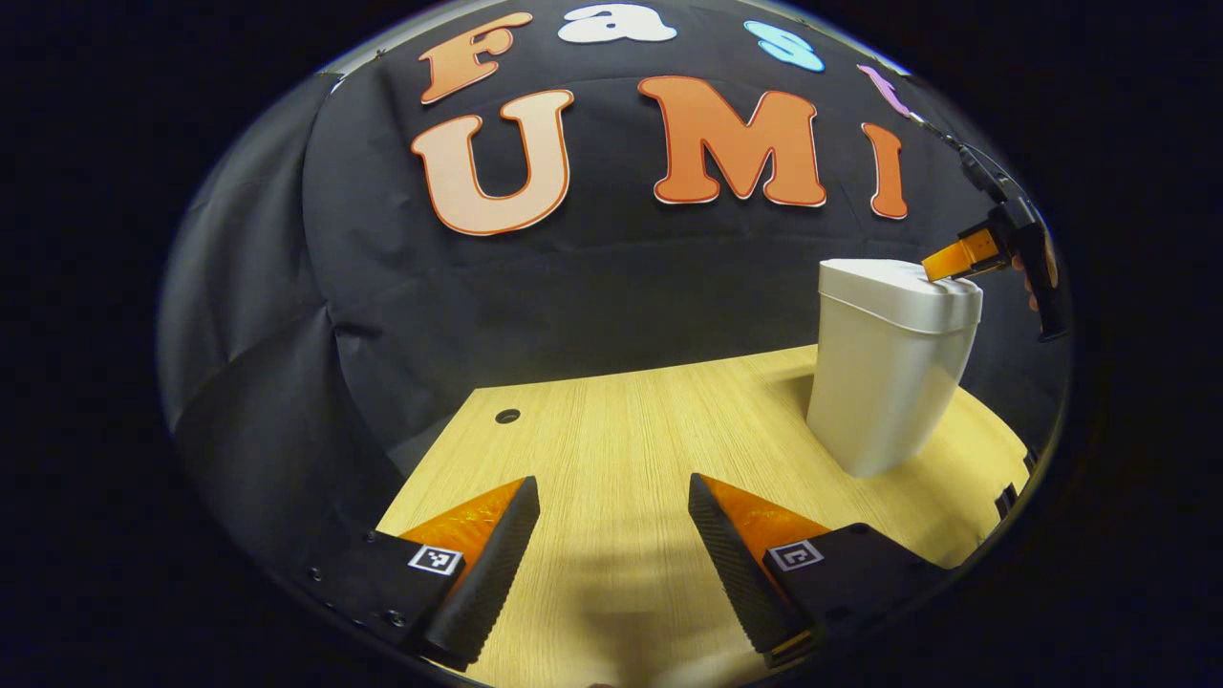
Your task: Press the lid of the desktop garbage bin to open it, pick up the crumpled paper on the desktop and throw it into the bin, then pick up the pop can on the desktop and drop it into the bin, and finally close the garbage bin lid.
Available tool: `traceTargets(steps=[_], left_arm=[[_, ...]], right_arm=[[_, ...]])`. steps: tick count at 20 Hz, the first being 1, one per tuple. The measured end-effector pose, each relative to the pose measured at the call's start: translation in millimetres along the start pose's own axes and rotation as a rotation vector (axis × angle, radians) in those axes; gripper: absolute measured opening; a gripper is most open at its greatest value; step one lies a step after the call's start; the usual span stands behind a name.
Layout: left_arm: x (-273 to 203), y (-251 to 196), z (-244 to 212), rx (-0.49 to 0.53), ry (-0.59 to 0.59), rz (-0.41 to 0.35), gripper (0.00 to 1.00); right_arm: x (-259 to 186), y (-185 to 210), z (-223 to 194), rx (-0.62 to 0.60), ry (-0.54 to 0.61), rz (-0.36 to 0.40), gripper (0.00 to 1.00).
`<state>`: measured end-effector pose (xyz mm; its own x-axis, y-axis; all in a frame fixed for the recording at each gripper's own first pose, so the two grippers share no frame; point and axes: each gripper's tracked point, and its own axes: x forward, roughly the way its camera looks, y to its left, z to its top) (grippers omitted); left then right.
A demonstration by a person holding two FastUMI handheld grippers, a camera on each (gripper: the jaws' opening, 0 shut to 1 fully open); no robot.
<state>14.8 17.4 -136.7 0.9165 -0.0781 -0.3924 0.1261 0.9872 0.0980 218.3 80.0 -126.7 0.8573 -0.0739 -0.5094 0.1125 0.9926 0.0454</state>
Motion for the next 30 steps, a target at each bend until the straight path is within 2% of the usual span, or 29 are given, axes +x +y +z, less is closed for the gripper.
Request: traceTargets(steps=[3,10,19,25,30], left_arm=[[6,9,11,0.01,-0.017,-0.006,1.0],[12,16,27,0.046,-0.067,-0.046,1.0],[7,26,92,0.025,-0.211,-0.073,1.0],[-6,46,145,0.006,-0.346,-0.033,1.0],[-13,61,167,-0.018,-0.414,0.017,1.0]], right_arm=[[-13,8,-2,-0.011,-0.069,-0.012,0.85],[-28,19,-7,0.035,-0.108,-0.032,0.84],[-68,64,6,0.034,-0.245,0.031,0.85],[-81,85,17,0.016,-0.323,0.056,0.87],[-83,91,19,-0.004,-0.355,0.062,0.93]])
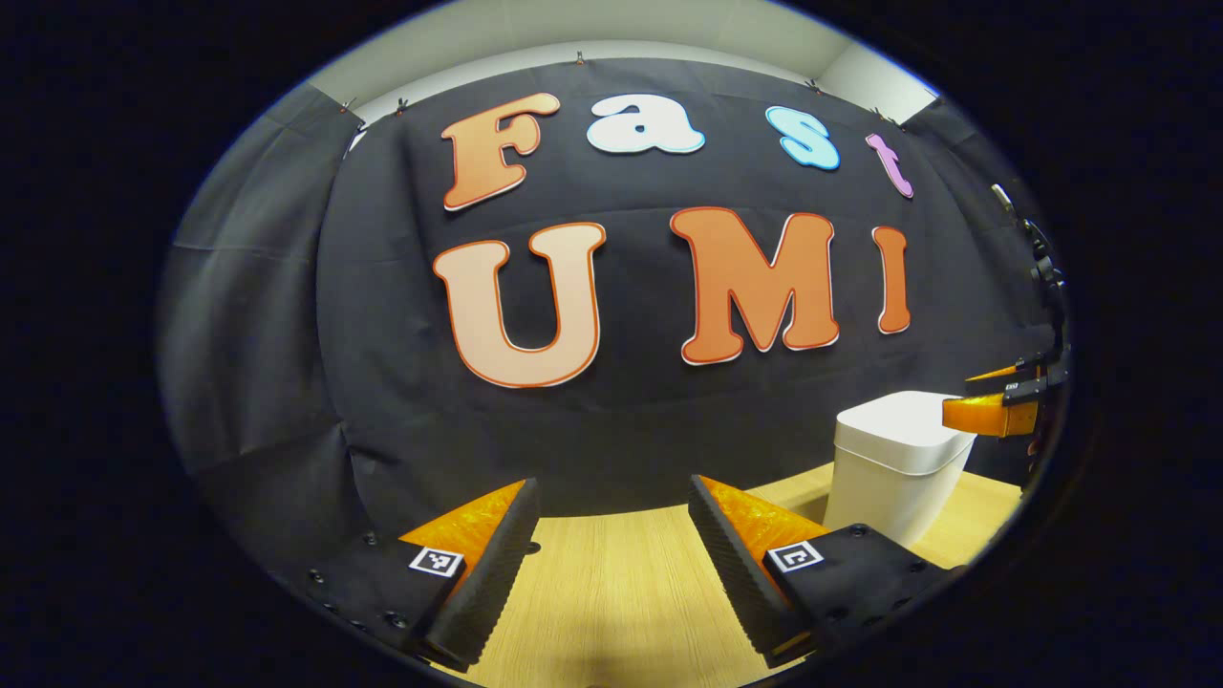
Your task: Press the lid of the desktop garbage bin to open it, pick up the crumpled paper on the desktop and throw it into the bin, then pick up the pop can on the desktop and drop it into the bin, and finally close the garbage bin lid.
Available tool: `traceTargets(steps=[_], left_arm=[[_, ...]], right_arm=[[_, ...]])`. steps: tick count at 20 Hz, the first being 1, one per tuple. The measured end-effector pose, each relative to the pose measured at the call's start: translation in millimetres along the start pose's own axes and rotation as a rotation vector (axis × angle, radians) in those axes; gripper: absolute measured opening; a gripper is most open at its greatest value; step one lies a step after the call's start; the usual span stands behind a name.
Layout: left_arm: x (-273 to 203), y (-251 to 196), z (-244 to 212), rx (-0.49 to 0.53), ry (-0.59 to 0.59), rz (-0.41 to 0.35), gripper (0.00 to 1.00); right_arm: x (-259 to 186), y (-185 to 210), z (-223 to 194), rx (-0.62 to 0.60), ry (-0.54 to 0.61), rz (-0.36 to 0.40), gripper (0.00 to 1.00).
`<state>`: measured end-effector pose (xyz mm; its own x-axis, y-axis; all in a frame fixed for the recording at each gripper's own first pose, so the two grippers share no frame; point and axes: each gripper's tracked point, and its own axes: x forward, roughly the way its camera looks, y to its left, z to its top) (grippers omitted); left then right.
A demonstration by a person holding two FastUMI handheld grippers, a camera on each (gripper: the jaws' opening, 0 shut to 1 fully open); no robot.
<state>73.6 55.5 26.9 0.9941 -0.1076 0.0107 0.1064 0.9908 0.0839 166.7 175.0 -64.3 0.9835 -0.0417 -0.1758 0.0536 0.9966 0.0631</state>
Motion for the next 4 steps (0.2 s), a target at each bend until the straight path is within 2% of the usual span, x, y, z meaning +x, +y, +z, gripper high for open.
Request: traceTargets(steps=[3,4], left_arm=[[-2,5,16,-0.036,-0.053,0.011,0.97],[-2,6,19,-0.041,-0.064,0.017,0.99]], right_arm=[[0,7,0,0.003,-0.012,0.02,0.96],[-1,8,1,0.001,-0.018,0.022,0.96]])
